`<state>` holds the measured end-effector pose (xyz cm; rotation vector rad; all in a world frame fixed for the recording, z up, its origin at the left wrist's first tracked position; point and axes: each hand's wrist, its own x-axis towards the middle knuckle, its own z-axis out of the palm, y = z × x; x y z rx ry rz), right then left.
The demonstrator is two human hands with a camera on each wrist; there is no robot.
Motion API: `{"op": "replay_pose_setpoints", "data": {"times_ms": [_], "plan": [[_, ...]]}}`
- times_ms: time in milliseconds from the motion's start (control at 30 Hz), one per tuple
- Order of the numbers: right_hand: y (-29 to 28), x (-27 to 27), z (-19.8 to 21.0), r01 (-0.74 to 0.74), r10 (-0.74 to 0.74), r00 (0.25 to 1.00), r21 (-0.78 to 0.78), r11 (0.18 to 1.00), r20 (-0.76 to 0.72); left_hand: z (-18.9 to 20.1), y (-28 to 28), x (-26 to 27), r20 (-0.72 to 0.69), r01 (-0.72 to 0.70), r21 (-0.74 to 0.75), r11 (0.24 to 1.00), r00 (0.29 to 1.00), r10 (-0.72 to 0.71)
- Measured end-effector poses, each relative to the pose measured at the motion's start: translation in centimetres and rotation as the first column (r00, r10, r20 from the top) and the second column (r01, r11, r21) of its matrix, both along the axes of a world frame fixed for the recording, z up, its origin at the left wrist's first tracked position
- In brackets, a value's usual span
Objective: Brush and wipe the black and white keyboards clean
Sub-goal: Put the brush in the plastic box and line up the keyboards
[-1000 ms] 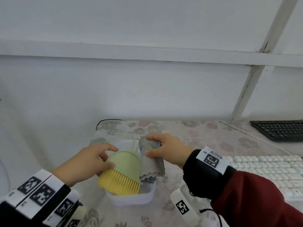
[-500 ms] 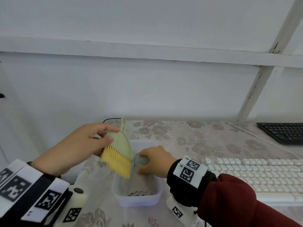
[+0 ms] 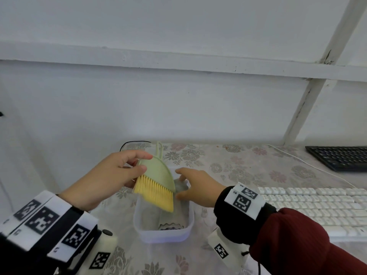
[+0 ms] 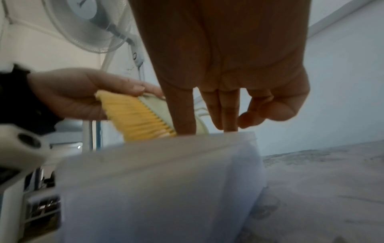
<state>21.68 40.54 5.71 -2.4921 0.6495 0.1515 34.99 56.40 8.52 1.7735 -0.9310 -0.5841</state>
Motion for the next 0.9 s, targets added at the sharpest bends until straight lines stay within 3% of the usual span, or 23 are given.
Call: {"op": "replay_pose_setpoints", "data": {"times_ms": [167,233,367,567,700,900], "plan": [[-0.4,-1.9,0.3,0.027,-0.030,0.997,0.046,0.999,0.067,-1.6,-0.6,-0.4,-0.060,0.035,0.098,0.995,0.998,-0.030],[0.0,-2.7,0.3,0.013,-0.016,0.999,0.057,0.998,0.052,-2.3,-0.7,-0.1,0.021,-0.002,0.155,0.988,1.000,-0.001],[0.6,-4.1,0.4,-0.021,0.017,0.998,0.080,0.997,0.053,-3.0,-0.7,-0.2,0.319,-0.113,0.268,0.957,0.947,0.023],[-0.3,-6.8,0.4,-0.002,-0.003,0.997,0.068,0.998,0.081,-3.4,0.1,-0.3,0.466,-0.181,0.387,0.904,0.885,-0.022],[-2.8,-10.3,0.8,0.078,-0.088,0.987,0.081,0.994,0.131,-2.2,0.0,-2.0,0.524,-0.170,0.281,0.945,0.852,-0.002],[-9.1,-18.8,1.1,0.290,-0.298,0.942,0.070,0.954,0.156,-0.5,-2.7,-8.1,0.425,-0.056,0.140,0.989,0.905,-0.009]]}}
